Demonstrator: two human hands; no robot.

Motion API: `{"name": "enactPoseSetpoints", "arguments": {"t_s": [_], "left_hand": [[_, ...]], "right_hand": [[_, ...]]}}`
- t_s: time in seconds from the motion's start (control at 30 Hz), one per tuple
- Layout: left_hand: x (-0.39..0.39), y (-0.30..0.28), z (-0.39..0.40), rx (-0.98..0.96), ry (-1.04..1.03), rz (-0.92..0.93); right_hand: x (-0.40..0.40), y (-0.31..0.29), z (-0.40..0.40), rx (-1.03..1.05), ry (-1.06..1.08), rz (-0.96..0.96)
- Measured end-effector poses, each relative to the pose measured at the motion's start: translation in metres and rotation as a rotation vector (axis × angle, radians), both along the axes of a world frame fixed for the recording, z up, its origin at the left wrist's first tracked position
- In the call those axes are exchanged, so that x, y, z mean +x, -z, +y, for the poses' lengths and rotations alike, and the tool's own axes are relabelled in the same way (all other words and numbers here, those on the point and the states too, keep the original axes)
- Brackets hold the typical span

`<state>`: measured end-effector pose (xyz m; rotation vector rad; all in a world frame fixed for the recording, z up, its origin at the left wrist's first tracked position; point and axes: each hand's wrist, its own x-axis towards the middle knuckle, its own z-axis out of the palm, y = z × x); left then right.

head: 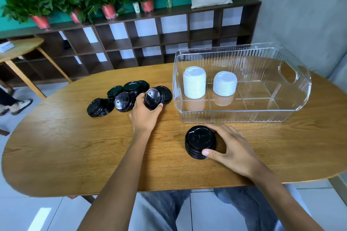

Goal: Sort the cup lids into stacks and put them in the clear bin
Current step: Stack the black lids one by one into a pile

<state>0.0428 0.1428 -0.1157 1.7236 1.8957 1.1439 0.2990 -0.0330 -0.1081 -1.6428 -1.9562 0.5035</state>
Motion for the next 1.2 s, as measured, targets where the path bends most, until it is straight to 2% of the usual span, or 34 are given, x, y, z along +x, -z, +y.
{"name": "enactPoseSetpoints", "arguments": {"t_s": [0.17, 0.23, 0.43, 0.63, 0.77, 1.0, 1.2], "left_hand": [[-0.001, -0.005, -0.030, 0.077, 0.067, -0.178], [-0.004, -0.003, -0.051, 0.066, 0.111, -0.180], [-0.024, 0.001, -0.110, -0.039, 0.199, 0.134], [-0.019, -0.004, -0.112, -0.100, 0.317, 0.356], [-0.016, -0.004, -0.111, -0.076, 0.277, 0.448], [-0.024, -0.005, -0.111, -0.107, 0.364, 0.214], [-0.026, 0.001, -0.108, -0.057, 0.273, 0.080]], "right_hand": [[0.000, 0.001, 0.000, -0.002, -0.004, 0.006], [0.000, 0.000, 0.000, -0.003, -0.004, 0.010], [0.000, 0.000, 0.000, -0.004, -0.005, 0.025], [0.000, 0.000, -0.001, -0.007, 0.001, 0.032], [0.001, 0.000, -0.001, -0.009, -0.002, 0.030], [-0.001, -0.001, -0.001, -0.011, -0.003, 0.033], [0.000, -0.001, -0.001, -0.010, -0.005, 0.034]]}}
